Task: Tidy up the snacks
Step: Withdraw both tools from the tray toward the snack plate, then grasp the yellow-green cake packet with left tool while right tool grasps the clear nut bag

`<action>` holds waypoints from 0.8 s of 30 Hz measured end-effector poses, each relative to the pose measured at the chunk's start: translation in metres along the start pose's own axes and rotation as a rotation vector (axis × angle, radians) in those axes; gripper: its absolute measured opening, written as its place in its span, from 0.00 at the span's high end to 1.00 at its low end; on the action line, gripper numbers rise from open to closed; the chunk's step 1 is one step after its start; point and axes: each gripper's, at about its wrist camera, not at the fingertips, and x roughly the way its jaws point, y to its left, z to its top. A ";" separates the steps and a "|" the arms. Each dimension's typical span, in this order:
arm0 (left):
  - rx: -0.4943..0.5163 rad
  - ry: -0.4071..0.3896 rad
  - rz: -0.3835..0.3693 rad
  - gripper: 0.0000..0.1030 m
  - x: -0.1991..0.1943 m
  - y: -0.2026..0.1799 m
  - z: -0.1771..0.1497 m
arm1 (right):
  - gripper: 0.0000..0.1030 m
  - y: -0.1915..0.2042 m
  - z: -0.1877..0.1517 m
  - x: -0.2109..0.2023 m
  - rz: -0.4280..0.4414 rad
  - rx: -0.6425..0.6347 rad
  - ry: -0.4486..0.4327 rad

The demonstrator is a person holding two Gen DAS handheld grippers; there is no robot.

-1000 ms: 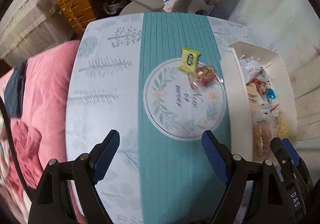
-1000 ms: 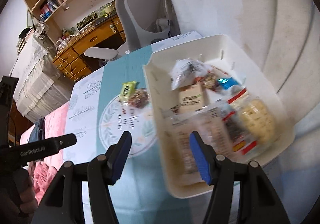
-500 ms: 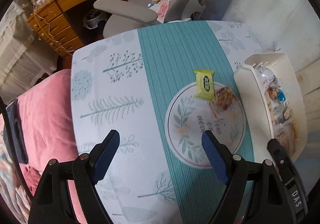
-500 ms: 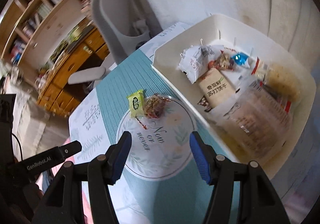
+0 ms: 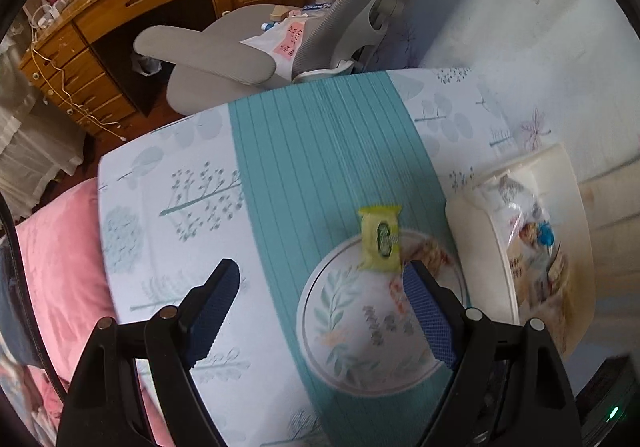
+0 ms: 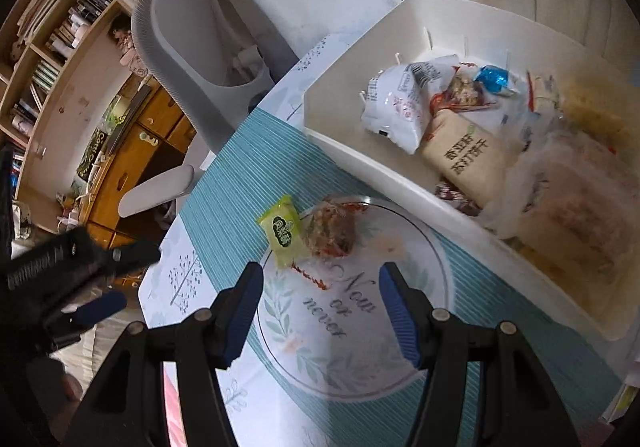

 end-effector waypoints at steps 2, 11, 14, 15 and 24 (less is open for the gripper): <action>-0.009 0.011 -0.016 0.19 0.015 -0.002 0.007 | 0.41 0.002 0.000 0.008 -0.001 -0.012 -0.011; -0.020 0.117 -0.044 0.19 0.084 -0.017 0.016 | 0.41 0.000 -0.001 0.053 -0.015 -0.025 0.009; 0.001 0.149 -0.043 0.19 0.107 -0.027 0.018 | 0.41 0.001 -0.002 0.066 -0.026 -0.046 0.002; 0.004 0.158 -0.040 0.19 0.112 -0.029 0.018 | 0.41 0.003 -0.002 0.069 -0.034 -0.062 -0.006; 0.020 0.231 -0.058 0.21 0.147 -0.045 0.020 | 0.42 -0.006 0.003 0.095 -0.087 -0.081 -0.003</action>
